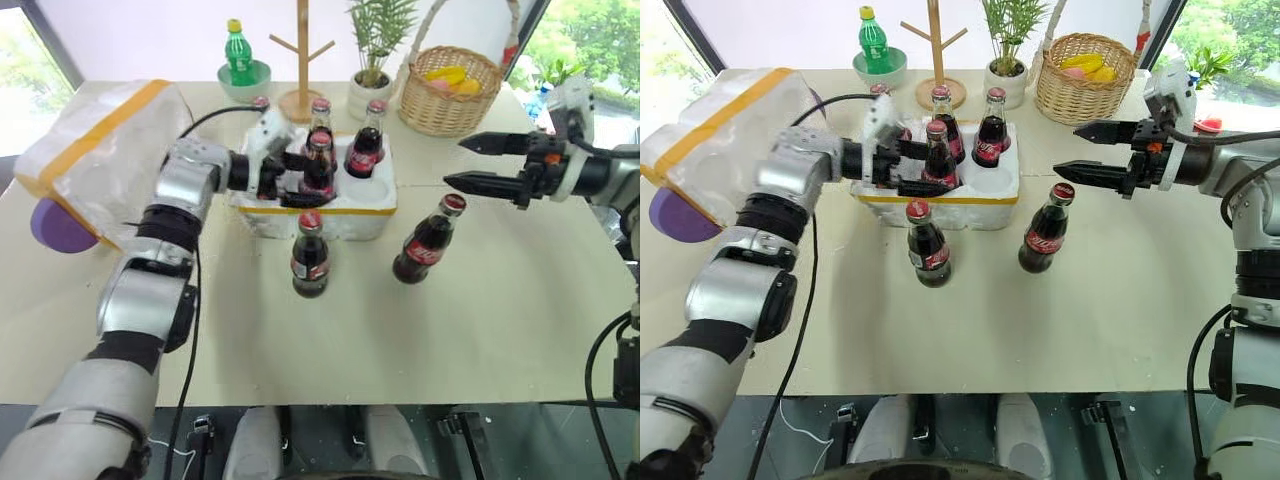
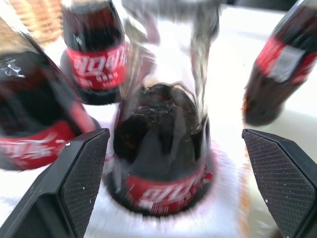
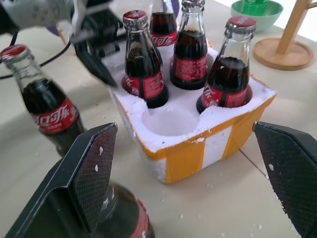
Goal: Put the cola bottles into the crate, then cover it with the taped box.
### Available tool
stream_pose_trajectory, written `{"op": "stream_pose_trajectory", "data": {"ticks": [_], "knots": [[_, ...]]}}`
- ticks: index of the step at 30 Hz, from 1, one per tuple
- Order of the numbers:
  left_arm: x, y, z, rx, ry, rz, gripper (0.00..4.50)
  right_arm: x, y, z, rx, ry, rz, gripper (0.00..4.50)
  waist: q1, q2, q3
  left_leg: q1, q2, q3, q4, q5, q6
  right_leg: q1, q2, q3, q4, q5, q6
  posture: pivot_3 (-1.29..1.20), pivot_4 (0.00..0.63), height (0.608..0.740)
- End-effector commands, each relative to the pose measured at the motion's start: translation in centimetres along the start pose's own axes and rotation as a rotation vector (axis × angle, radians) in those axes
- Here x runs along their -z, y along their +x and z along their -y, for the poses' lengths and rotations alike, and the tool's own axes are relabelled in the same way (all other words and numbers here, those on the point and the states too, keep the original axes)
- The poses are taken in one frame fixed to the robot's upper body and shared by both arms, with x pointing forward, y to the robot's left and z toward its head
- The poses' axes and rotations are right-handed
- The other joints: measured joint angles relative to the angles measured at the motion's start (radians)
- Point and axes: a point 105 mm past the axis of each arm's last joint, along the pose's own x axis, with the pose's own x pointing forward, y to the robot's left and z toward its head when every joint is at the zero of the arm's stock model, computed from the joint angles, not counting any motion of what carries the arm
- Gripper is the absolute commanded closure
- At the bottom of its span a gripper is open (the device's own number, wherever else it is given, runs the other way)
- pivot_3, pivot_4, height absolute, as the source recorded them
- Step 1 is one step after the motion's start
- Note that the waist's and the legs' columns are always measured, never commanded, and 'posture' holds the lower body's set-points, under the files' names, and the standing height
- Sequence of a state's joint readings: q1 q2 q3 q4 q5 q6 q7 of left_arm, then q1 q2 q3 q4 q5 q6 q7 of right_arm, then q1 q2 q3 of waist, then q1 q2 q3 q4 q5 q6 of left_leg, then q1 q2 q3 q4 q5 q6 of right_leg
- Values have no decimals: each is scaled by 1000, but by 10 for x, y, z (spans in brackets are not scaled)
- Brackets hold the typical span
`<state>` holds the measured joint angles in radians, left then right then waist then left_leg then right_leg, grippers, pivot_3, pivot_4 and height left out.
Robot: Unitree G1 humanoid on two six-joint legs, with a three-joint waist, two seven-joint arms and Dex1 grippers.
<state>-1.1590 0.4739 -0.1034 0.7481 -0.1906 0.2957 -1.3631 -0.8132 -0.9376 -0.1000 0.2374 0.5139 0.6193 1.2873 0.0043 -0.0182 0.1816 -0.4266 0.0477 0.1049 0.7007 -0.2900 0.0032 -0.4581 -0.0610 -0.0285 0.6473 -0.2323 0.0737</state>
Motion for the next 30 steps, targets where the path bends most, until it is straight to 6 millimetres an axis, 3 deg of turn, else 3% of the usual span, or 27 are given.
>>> {"op": "stream_pose_trajectory", "data": {"ticks": [1, 5, 8, 10, 20, 30], "knots": [[-39, -38, 21, 81, 69, 67, 14, -28, -12, -2, -23, -86, 43, 0, -4, 0, 0, 0, 0, 0, 0, 0, 0, 0, 0, 0, 0, 0, 0, 0, 150, 740], [-33, -64, 62, 206, 48, -20, 14, -47, -13, -15, -114, -116, 67, 0, -17, 1, 0, 1, 0, -1, 0, 0, 0, 1, 0, 1, 0, 0, 0, 0, 150, 740], [-12, -66, 91, 290, 42, -112, 14, -54, -15, -31, -218, -143, 40, 0, -15, 1, 0, 2, 1, -2, 0, 0, 0, 1, -1, 2, 1, 0, 0, 0, 150, 740], [-6, -62, 97, 295, 33, -117, 14, -55, -16, -39, -266, -145, 25, 0, -8, 1, 0, 1, 1, -1, 0, 0, 0, 1, -1, 2, 1, 0, 0, 0, 150, 740], [33, -22, 95, 269, 45, -164, 14, -61, -13, -49, -293, -177, 16, 0, 8, 1, 0, 2, 0, 0, 1, -2, 3, 2, -1, 1, 2, 0, 0, 0, 150, 740], [58, 20, 79, 231, 38, -192, 14, -63, -13, -50, -249, -169, 42, 0, 8, 1, 0, 1, 0, 0, 1, -2, 3, 2, 0, 1, 2, 0, 0, 0, 150, 740]]}}
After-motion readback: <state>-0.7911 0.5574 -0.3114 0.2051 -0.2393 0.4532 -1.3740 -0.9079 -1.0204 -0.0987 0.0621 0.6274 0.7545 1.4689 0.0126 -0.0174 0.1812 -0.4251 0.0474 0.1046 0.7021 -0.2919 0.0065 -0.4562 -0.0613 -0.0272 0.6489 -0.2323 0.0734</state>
